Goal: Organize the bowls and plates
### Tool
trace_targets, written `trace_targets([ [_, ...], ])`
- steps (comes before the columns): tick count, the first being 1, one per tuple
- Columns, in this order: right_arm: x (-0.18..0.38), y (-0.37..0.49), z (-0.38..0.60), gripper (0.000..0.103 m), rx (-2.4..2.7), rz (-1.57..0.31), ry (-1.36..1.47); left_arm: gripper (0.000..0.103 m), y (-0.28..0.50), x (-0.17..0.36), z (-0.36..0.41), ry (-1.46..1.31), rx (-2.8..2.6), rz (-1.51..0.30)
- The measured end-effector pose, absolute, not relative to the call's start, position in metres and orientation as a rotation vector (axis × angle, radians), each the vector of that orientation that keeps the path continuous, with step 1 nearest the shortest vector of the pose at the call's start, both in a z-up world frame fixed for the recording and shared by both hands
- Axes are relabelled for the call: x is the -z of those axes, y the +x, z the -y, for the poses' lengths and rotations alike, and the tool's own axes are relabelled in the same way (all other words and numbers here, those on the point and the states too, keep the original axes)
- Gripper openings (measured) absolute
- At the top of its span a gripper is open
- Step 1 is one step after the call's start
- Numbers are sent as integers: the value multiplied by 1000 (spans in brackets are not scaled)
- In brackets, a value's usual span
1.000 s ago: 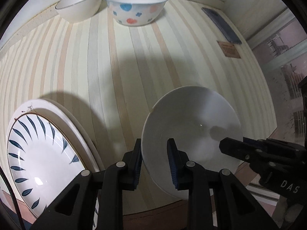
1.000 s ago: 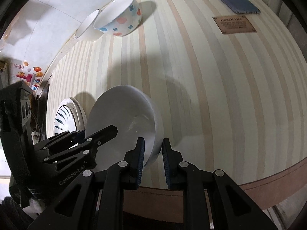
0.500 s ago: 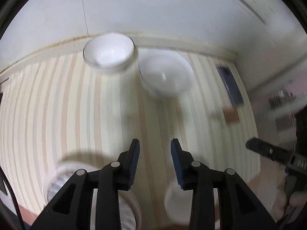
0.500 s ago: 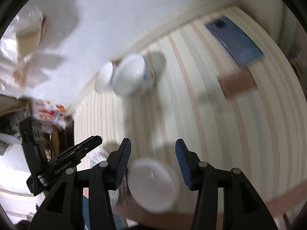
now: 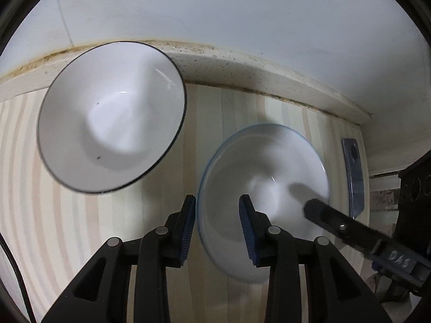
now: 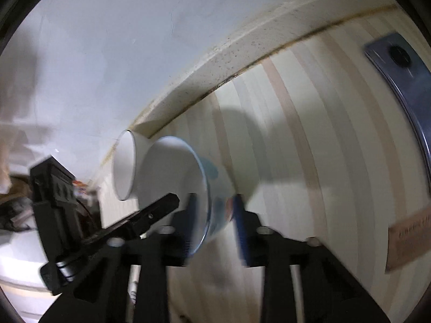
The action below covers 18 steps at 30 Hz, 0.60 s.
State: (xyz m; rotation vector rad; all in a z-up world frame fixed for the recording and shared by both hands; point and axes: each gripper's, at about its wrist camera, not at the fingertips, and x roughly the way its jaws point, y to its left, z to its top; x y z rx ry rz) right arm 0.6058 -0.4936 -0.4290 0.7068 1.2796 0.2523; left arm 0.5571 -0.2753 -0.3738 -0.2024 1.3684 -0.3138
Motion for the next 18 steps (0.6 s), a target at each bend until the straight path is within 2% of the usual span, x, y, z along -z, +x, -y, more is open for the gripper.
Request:
trace_targets([
  [1,431,609,494,19,-252,-1282,684,26,557,373,277,-183,306,-1361],
  [9,423,604,483,19,-247,-1258,598,24,551,367,274,-152,300,-1324],
  [18,384,574,480,19,-237,-1197,570,24,518,329,277,-112,345,-1267],
])
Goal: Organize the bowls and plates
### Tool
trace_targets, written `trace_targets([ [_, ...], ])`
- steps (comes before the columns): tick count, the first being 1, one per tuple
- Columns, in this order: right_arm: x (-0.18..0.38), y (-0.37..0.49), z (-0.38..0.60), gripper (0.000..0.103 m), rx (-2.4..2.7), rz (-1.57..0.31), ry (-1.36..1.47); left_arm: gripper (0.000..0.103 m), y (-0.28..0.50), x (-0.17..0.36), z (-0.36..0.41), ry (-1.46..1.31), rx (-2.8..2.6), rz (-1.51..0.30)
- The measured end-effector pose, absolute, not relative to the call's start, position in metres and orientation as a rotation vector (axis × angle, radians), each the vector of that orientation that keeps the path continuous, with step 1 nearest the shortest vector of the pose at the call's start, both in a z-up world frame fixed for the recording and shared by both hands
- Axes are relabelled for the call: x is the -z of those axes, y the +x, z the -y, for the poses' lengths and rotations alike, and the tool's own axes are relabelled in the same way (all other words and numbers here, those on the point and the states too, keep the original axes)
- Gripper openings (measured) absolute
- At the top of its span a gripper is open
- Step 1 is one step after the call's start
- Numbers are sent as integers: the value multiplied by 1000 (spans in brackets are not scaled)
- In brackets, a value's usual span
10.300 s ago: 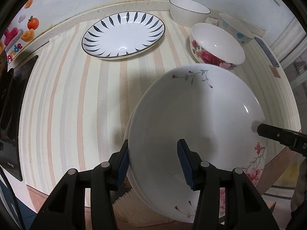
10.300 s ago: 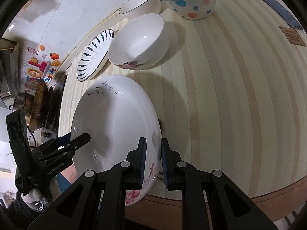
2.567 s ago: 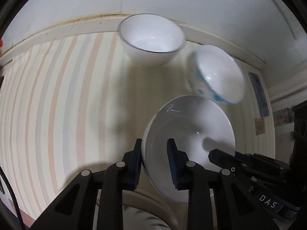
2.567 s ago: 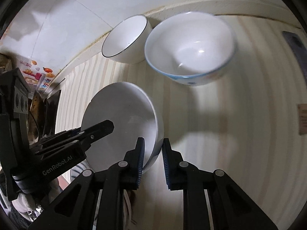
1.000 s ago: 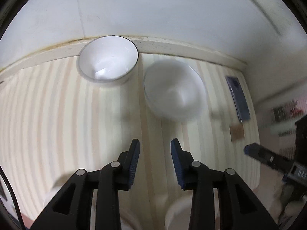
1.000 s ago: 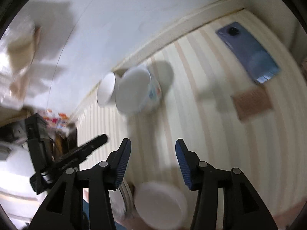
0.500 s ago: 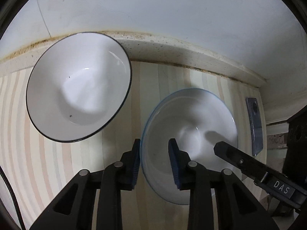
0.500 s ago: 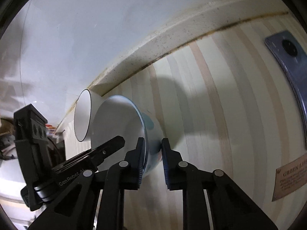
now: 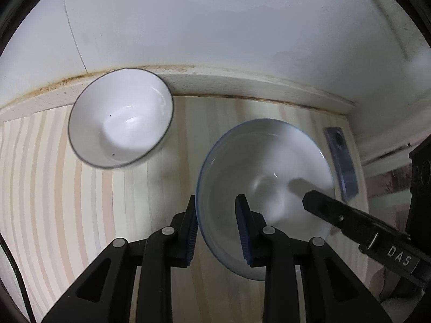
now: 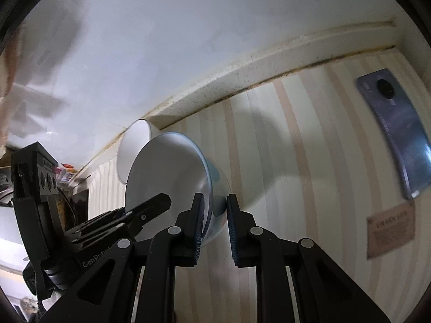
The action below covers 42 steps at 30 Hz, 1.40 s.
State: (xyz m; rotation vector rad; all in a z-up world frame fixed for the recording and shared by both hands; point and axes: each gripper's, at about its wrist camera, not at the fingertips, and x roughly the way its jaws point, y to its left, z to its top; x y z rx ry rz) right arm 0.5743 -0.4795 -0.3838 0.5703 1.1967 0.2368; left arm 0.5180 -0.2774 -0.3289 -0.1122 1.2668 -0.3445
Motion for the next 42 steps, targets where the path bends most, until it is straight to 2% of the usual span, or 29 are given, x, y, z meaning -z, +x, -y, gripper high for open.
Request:
trace_targets([
  [10,326,474,481,19,-202,-1152,559,24,437,280,275,-67,438,-1235],
  [17,316,401,476,19,-174,-1167,579,24,384,265,268,-50,482,-1244],
  [24,324,353,475,19,-144,-1194,598,24,350,285,277,7,503,-1296],
  [42,365,333,479,19,-114,-1278,618,24,334,326,296,156,497,-1381],
])
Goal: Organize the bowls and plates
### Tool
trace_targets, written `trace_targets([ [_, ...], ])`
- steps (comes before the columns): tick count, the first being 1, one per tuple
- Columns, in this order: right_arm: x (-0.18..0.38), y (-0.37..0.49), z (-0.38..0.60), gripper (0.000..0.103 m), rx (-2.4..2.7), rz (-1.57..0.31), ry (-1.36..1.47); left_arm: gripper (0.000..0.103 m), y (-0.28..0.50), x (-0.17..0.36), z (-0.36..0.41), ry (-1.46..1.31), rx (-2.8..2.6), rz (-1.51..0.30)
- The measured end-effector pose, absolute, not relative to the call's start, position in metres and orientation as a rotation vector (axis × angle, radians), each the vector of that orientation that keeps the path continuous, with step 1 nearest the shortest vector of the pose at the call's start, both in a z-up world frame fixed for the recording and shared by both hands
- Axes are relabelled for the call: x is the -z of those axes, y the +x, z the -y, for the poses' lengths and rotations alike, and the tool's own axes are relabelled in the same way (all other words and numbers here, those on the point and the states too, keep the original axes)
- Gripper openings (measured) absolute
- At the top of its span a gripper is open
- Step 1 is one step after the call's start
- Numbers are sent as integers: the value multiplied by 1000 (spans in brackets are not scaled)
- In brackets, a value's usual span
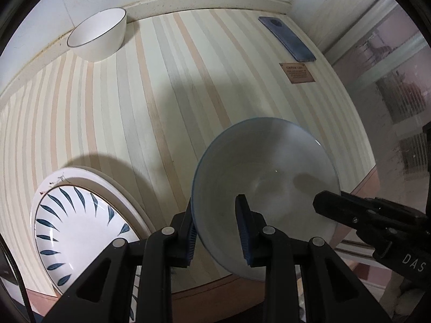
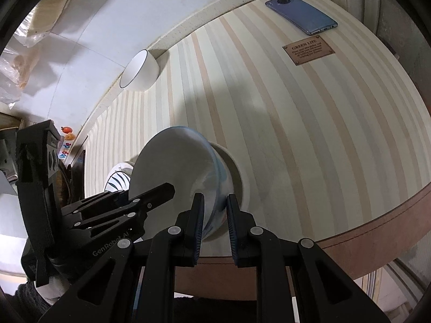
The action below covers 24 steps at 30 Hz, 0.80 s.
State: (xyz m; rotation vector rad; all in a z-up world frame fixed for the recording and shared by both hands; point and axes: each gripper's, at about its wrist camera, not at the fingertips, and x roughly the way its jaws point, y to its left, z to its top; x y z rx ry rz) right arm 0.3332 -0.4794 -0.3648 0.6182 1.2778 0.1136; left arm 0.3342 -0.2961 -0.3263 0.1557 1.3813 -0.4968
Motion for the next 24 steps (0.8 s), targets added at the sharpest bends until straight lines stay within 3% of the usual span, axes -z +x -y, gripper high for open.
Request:
trace_targets([
  [17,379,337,479,19,-124,-1360,608,24,337,328,302,228,453,-1383],
  [21,363,343,489,19,-141,-1370,615,25,343,308,291,201,445,-1353],
  [22,354,347,493,21,-145,-1358,615,25,348,298,285,175,445,-1335],
  [24,339,361,501,40,-151,-1338,613,27,366,278,273,128,427,-1298],
])
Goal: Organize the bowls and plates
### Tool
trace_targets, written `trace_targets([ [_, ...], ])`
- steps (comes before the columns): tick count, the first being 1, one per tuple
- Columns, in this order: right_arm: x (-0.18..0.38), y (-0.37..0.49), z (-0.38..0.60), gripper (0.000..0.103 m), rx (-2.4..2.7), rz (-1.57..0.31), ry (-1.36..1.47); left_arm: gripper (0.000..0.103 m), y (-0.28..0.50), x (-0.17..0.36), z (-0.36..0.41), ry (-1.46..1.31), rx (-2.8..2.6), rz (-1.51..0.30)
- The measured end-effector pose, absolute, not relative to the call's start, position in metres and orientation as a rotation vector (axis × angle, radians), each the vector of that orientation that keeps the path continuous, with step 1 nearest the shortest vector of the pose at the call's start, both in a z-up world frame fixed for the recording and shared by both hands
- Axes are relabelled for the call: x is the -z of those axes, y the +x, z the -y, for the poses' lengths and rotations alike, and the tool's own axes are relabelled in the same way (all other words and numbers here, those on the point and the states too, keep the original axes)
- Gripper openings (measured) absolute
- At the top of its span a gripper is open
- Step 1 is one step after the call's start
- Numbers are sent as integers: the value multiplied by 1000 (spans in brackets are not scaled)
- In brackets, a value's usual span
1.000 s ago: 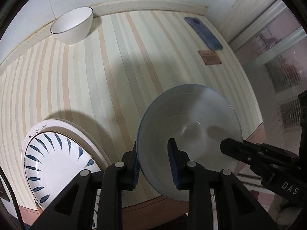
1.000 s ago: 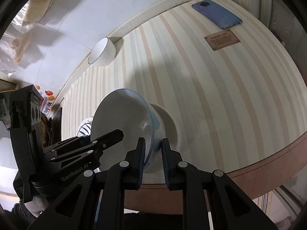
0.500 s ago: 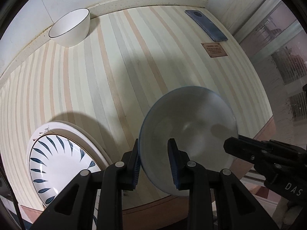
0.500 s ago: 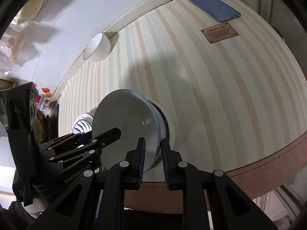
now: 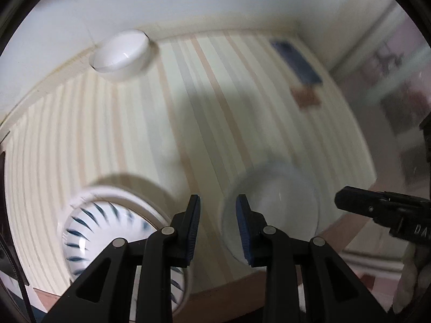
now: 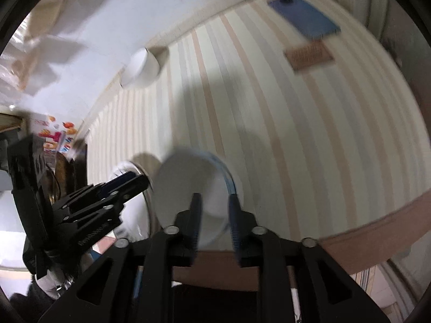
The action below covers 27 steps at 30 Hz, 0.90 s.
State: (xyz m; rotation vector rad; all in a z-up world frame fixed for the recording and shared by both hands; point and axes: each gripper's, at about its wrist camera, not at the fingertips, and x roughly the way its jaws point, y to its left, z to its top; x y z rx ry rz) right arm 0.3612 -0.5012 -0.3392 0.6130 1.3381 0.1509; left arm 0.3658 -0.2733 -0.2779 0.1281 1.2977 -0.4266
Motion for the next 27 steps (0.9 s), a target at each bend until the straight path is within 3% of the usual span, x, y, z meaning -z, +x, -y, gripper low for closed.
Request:
trace_targets([
  [2,325,386,506,46,-171,-1309,621,30,387,266,264,85,405,-1275],
  [7,317,472,490,47,-265,-1260,622,30,475,266,225,-43,277,-1250],
  [16,371,631,417,47,-390,-1292,613,30,598,321,158,-246,122,-1298],
  [27,427,698,384,47,-397,-1360,606,29,632,378,155,-293,161,-1374],
])
